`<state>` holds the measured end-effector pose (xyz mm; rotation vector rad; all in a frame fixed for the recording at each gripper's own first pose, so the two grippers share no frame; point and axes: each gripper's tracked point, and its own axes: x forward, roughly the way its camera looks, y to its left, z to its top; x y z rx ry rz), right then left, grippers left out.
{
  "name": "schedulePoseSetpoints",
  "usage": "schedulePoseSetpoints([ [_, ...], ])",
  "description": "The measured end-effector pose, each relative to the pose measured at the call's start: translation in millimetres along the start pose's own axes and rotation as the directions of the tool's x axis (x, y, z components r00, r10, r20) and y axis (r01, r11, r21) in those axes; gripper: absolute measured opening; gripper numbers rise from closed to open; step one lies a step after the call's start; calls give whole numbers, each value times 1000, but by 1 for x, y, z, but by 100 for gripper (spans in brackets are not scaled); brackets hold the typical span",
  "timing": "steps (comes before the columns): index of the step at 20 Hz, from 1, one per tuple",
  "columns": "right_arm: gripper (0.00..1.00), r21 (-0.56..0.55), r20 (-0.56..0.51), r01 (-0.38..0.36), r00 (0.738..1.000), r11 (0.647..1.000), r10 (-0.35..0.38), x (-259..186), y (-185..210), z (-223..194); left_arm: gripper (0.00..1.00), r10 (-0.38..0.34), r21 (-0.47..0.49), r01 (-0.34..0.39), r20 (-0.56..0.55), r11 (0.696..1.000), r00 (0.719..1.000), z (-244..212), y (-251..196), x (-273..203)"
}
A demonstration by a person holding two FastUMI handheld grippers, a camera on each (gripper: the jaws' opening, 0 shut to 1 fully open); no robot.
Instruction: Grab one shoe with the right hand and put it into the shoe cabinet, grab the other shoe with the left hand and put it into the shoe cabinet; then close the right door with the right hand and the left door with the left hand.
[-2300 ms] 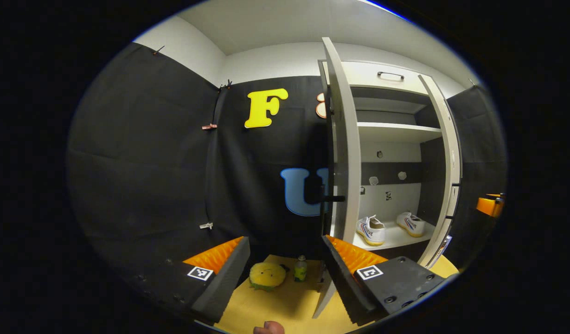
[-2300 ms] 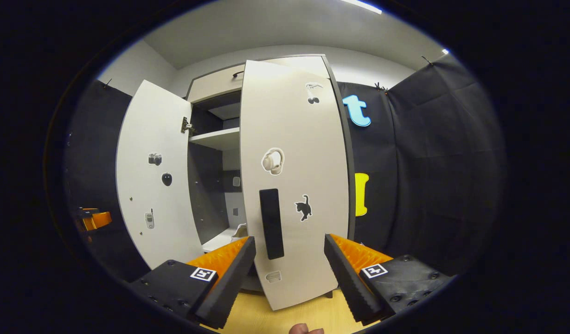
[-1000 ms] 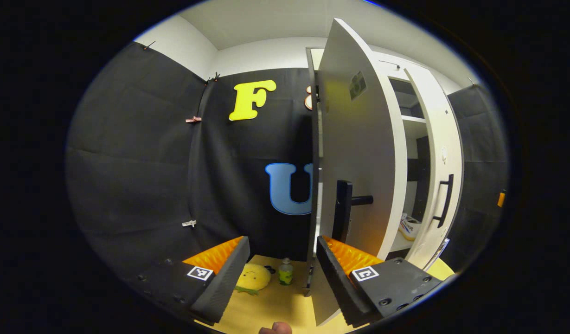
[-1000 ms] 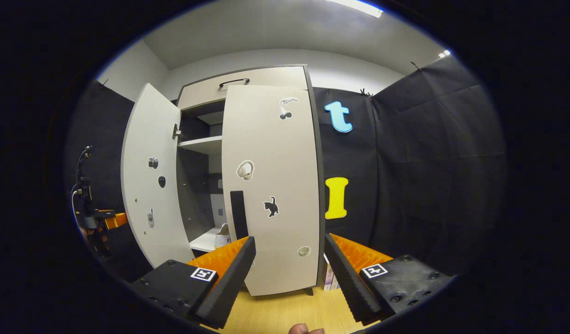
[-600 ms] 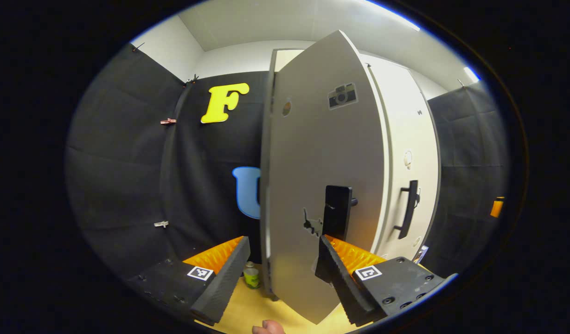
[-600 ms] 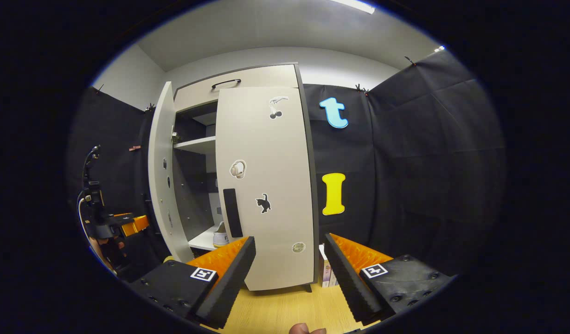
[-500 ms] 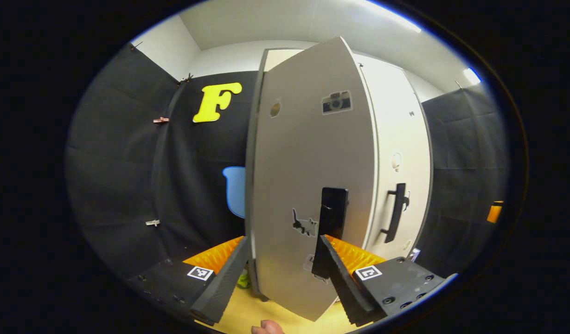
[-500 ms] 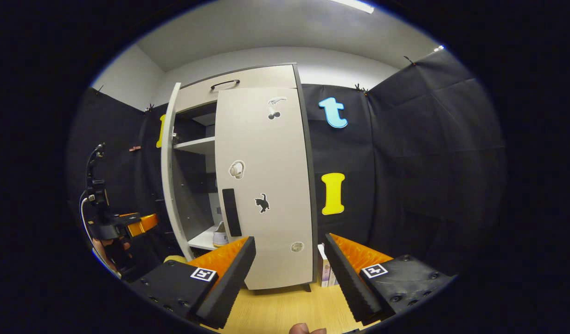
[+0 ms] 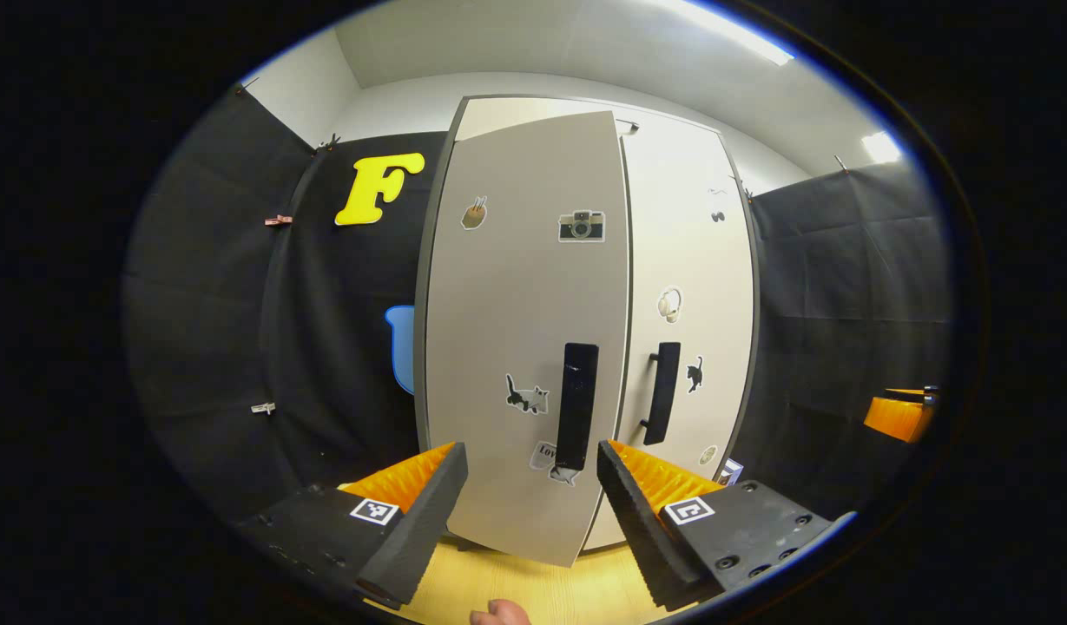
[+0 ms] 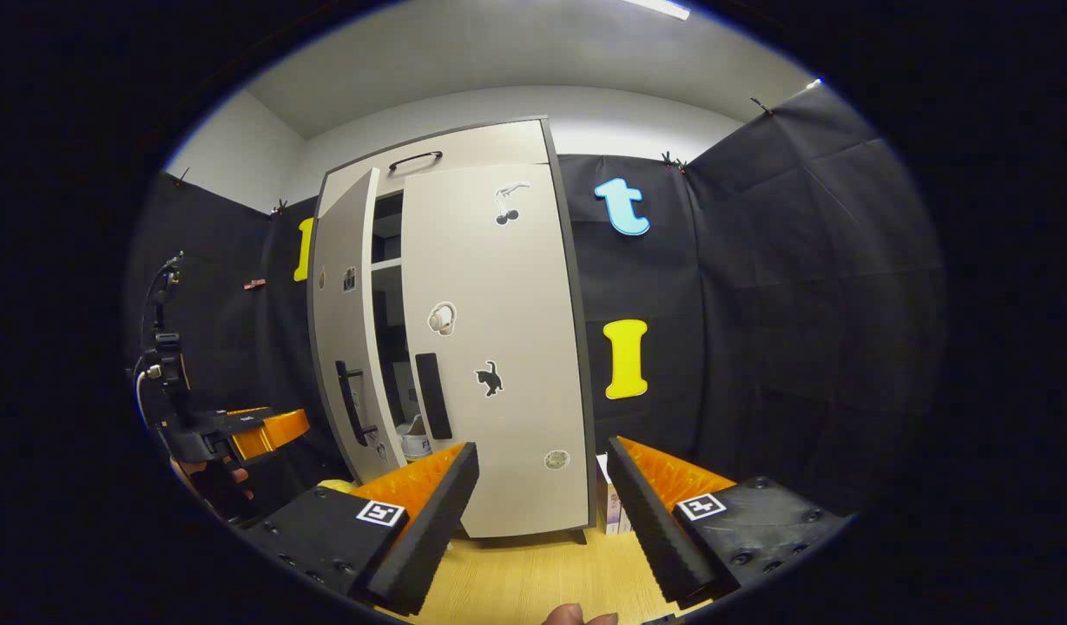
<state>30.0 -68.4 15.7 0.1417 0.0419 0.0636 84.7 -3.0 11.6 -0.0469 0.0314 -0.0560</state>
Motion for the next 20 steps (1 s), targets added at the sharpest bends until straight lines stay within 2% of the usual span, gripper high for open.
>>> schedulePoseSetpoints([
  [9, 98, -28, 19, -13, 1000, 1000, 13, -9, 28, 6, 95, 13, -5, -13, -12, 1000, 1000, 4, 8, -44],
  [20, 98, -31, 30, -30, 999, 999, 31, -12, 54, 6, 95, 14, -5, -14, 4, 1000, 1000, 12, 22, -71],
])
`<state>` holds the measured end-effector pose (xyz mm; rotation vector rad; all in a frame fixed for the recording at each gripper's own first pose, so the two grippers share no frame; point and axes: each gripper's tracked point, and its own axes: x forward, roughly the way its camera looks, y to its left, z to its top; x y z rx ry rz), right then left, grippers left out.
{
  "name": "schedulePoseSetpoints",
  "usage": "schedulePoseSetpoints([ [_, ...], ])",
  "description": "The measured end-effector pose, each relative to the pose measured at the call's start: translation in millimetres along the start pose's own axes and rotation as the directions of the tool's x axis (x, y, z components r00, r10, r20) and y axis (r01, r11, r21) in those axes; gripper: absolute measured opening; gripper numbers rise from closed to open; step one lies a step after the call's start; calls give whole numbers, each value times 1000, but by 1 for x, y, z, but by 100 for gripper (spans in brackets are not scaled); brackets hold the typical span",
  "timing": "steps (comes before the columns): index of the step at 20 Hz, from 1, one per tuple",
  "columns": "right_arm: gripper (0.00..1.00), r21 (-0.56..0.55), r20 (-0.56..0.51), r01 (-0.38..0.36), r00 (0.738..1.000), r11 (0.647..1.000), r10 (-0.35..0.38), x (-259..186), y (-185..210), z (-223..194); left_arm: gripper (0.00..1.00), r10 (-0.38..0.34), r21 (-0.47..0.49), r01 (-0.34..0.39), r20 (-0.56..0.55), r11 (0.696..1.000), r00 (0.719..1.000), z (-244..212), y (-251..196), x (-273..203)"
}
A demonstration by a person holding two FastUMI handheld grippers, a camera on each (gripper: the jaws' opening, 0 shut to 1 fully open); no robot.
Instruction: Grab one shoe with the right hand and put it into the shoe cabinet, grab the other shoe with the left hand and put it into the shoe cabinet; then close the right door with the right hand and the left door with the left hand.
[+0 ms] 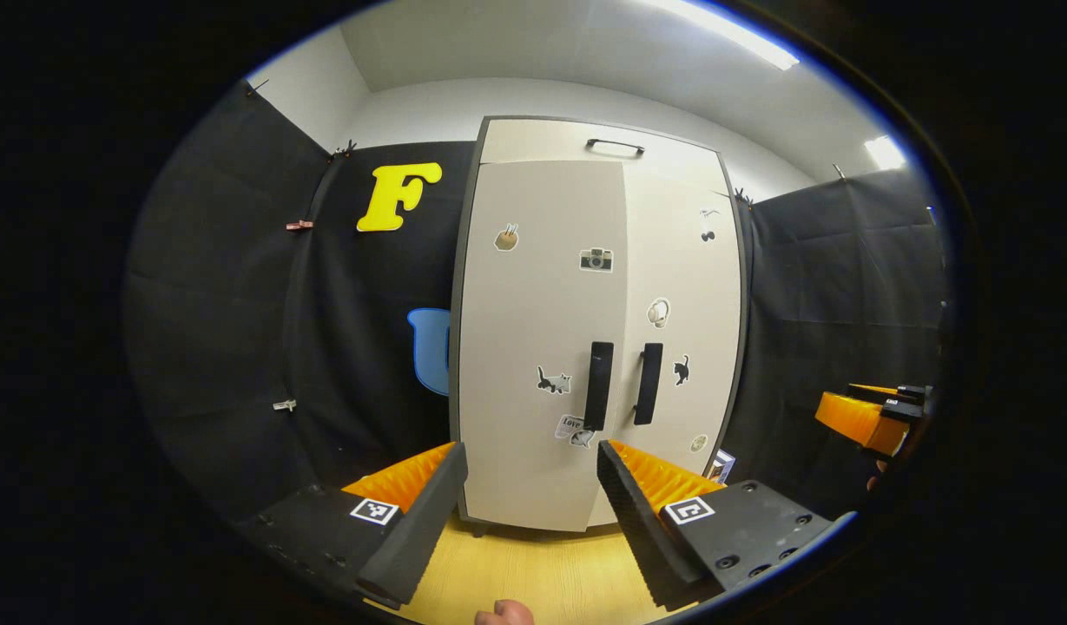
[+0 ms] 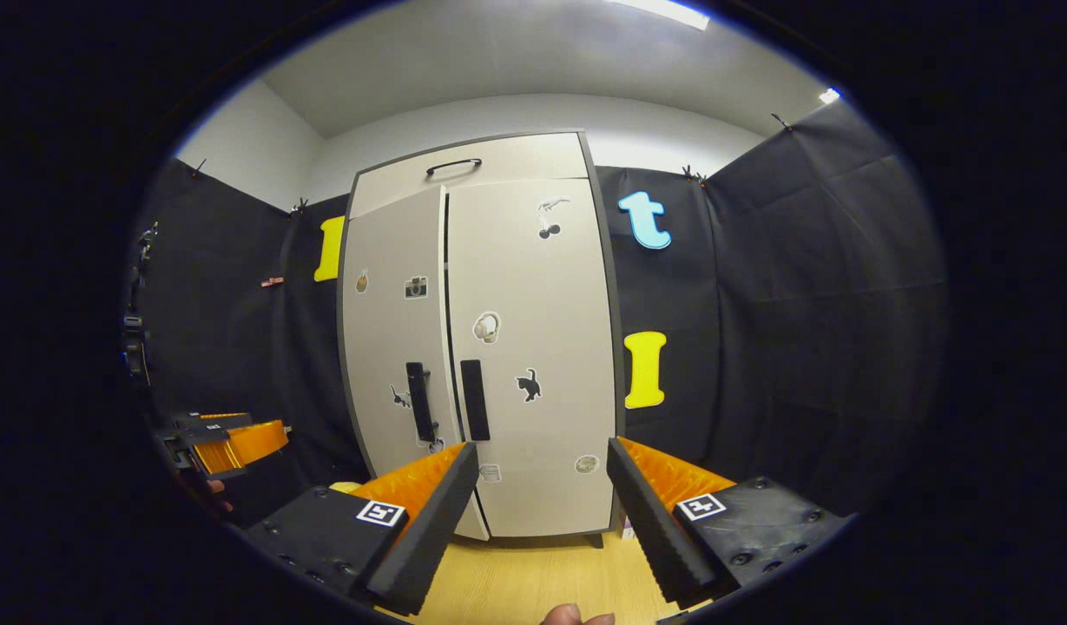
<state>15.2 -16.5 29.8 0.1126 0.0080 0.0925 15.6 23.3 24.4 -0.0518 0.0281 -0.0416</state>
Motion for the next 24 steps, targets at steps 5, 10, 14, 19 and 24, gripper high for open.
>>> schedulePoseSetpoints([
  [5, 98, -18, 9, -3, 1000, 1000, 3, 3, 5, 4, 95, 8, 7, -8, 9, 1000, 1000, 3, 6, -5],
  [10, 98, -16, 5, -9, 1000, 1000, 9, 0, 10, 3, 95, 6, 10, -6, 7, 1000, 1000, 4, 6, -6],
  [14, 98, -17, -1, -12, 1000, 1000, 12, 0, 12, 1, 95, 8, 11, -8, 8, 1000, 1000, 3, 7, -6],
  [19, 98, -13, 2, -9, 1000, 1000, 9, -1, 10, 2, 95, 15, 17, -15, 9, 1000, 1000, 5, 7, -6],
  [24, 98, -16, 3, -6, 1000, 1000, 6, -4, 6, 3, 95, 14, 28, -14, 10, 1000, 1000, 4, 3, -7],
])
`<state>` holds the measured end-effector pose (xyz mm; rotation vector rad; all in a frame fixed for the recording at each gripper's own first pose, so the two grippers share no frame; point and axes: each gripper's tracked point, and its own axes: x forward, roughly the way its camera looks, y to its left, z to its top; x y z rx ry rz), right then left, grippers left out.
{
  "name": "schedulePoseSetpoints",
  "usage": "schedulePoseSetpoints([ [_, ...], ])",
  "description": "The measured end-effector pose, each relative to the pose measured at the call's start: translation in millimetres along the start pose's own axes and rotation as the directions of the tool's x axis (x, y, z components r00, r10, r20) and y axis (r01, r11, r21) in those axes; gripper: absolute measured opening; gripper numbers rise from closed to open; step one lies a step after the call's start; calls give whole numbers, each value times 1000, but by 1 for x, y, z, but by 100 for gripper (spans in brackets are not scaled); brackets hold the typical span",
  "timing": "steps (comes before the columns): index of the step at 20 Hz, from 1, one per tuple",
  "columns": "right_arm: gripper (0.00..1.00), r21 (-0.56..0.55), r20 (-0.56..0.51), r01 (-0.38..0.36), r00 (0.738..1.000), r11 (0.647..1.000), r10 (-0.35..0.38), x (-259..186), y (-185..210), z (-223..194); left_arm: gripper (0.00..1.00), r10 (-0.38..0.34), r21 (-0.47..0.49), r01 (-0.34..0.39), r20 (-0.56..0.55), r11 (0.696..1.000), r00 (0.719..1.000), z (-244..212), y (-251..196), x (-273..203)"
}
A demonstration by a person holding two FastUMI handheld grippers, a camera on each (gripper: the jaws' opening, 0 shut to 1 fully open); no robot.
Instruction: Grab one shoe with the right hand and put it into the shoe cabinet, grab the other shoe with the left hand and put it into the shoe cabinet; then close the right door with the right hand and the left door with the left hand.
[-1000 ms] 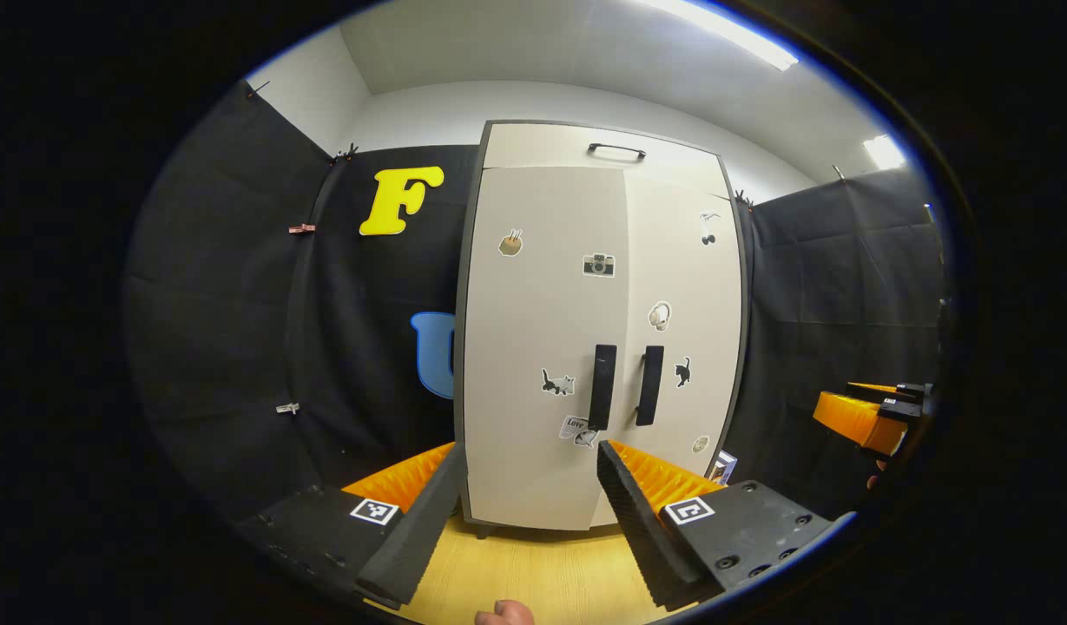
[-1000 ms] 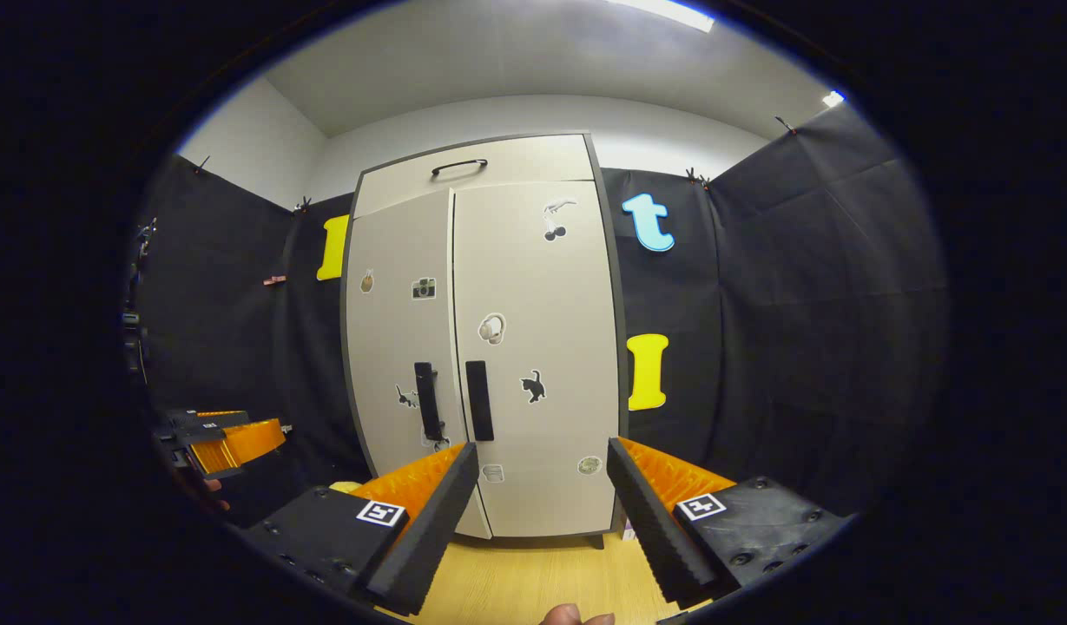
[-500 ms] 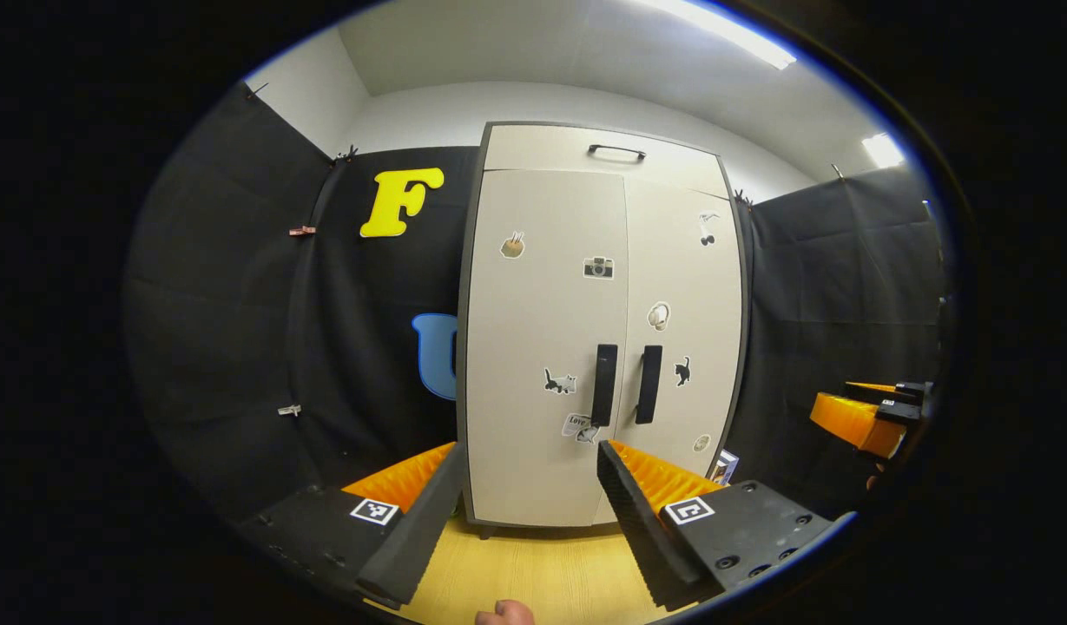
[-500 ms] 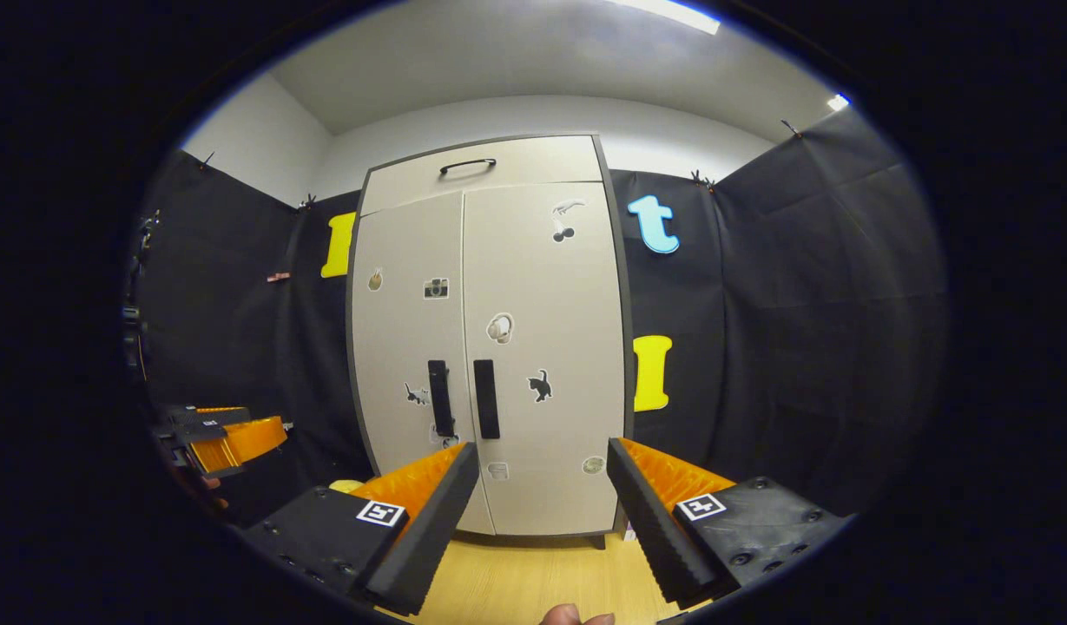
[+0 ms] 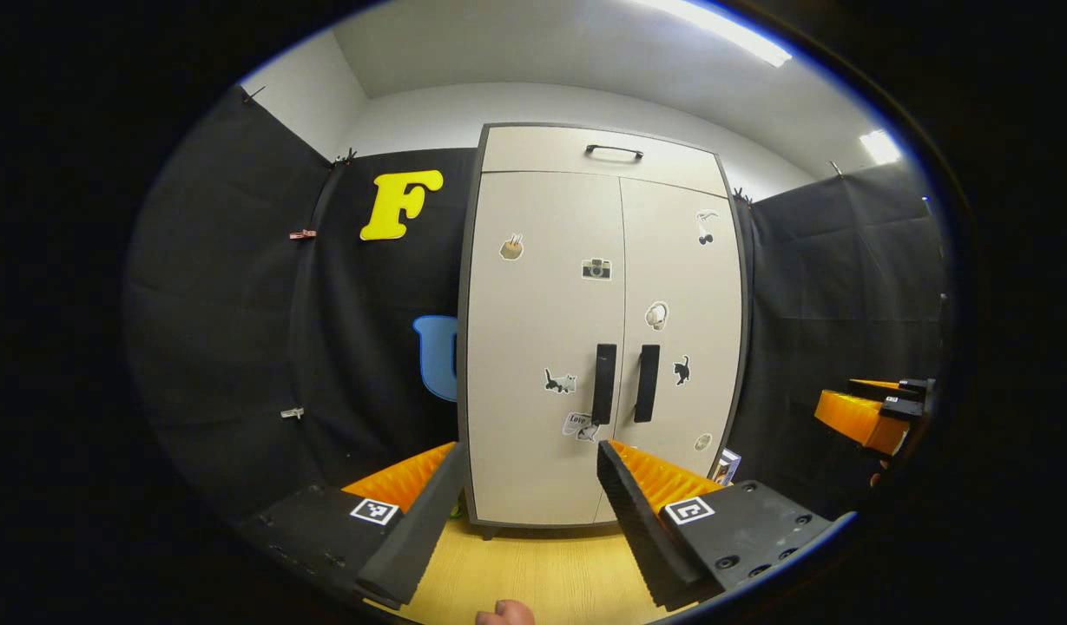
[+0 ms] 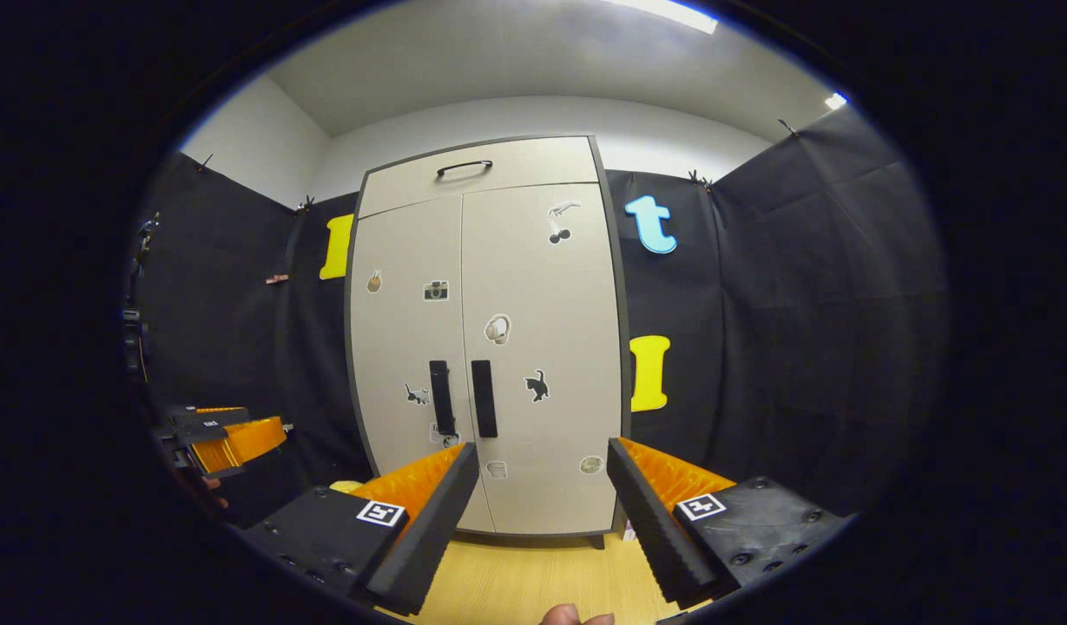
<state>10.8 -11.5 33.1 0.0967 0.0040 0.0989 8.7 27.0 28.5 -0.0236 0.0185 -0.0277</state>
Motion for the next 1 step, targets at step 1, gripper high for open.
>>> schedulePoseSetpoints([
  [1, 98, 1, 0, 0, 1000, 1000, 0, -1, 0, 0, 95, 0, 5, 0, 0, 1000, 1000, 0, 0, -1],
])
